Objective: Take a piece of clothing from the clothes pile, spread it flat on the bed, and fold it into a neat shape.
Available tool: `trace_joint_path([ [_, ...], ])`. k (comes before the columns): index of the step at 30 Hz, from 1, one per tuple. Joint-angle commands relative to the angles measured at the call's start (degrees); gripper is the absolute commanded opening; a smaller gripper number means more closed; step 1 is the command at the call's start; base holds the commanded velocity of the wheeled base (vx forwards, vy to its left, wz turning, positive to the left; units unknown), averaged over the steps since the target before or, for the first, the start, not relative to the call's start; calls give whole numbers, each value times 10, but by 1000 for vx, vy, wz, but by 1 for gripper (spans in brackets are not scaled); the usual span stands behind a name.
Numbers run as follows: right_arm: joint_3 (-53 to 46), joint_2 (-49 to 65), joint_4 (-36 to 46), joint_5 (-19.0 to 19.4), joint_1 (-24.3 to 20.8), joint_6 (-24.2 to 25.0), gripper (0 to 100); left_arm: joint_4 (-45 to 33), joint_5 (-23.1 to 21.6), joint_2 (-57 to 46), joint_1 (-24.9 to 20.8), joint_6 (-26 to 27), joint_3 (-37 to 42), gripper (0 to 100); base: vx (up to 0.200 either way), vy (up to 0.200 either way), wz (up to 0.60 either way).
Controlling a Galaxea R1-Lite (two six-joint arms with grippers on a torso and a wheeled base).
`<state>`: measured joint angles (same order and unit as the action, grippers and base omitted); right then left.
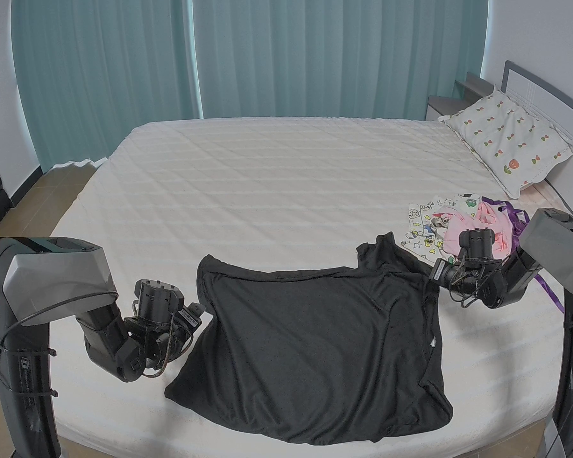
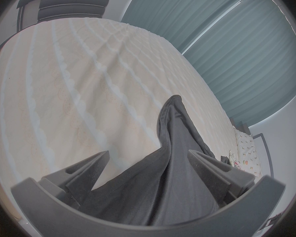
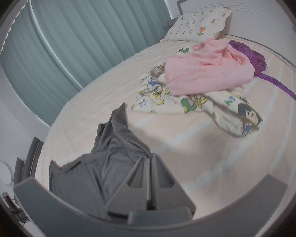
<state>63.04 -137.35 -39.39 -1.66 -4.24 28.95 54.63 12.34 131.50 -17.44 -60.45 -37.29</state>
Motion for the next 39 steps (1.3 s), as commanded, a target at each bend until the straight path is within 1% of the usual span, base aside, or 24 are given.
trace_joint_path([
  [1, -1, -15, -19, 14, 32, 3, 0, 0, 1, 2, 0, 0, 3, 100, 0, 0, 0],
  [2, -1, -15, -19, 14, 32, 3, 0, 0, 1, 2, 0, 0, 3, 100, 0, 0, 0],
  [4, 12, -30, -24, 16, 51, 5, 0, 0, 1, 3, 0, 0, 4, 100, 0, 0, 0],
  [7, 24, -44, -24, 17, 64, 7, 0, 0, 1, 3, 0, -1, 4, 100, 0, 0, 0],
  [10, 25, -60, -24, 17, 67, 7, 0, 0, 1, 3, 0, -1, 5, 100, 0, 0, 0],
  [11, 26, -62, -25, 17, 67, 7, 100, 0, 0, 3, 0, -1, 4, 100, 0, 0, 0],
  [13, 31, -63, -26, 17, 67, 10, 100, 0, 0, 3, 0, -1, 4, 100, 0, 0, 0],
  [15, 32, -59, -40, 30, 65, 52, 100, 0, 0, 3, 0, -1, 5, 100, 0, 0, 0],
  [16, 30, -55, -44, 38, 65, 65, 100, 0, 0, 3, 0, -1, 5, 100, 0, 0, 0],
  [20, 6, -12, -39, 62, 71, 89, 100, 0, 0, -3, 0, -5, 9, 100, 0, 0, 0],
  [23, -47, 22, -46, 72, 71, 96, 100, 1, 0, -19, -1, -19, 16, 100, 0, 0, 0],
  [25, -76, 42, -46, 72, 69, 97, 100, 5, -1, -32, -2, -20, 23, 100, 0, 0, 0],
  [27, -134, 81, -46, 71, 60, 103, 100, 22, -2, -62, -4, -19, 43, 100, 0, 0, 0],
  [28, -137, 83, -46, 71, 59, 103, 100, 22, -2, -63, -4, -19, 44, 100, 0, 0, 0],
  [30, -204, 121, -46, 67, 41, 124, 100, 36, -4, -85, -9, -16, 62, 100, 0, 0, 0],
  [31, -210, 125, -47, 67, 39, 127, 100, 36, -4, -86, -10, -16, 63, 100, 0, 0, 0],
  [32, -243, 142, -49, 66, 33, 139, 100, 36, -4, -88, -18, -16, 64, 100, 0, 0, 0],
  [35, -297, 156, -66, 70, 20, 171, 100, 33, -3, -86, -32, -16, 76, 100, -67, 0, 0],
  [38, -333, 149, -100, 71, 11, 201, 100, 39, -3, -87, -39, -17, 107, 100, -200, 0, 0],
  [39, -354, 141, -124, 74, 10, 209, 100, 44, -5, -89, -40, -19, 122, 100, -200, 0, 0],
])
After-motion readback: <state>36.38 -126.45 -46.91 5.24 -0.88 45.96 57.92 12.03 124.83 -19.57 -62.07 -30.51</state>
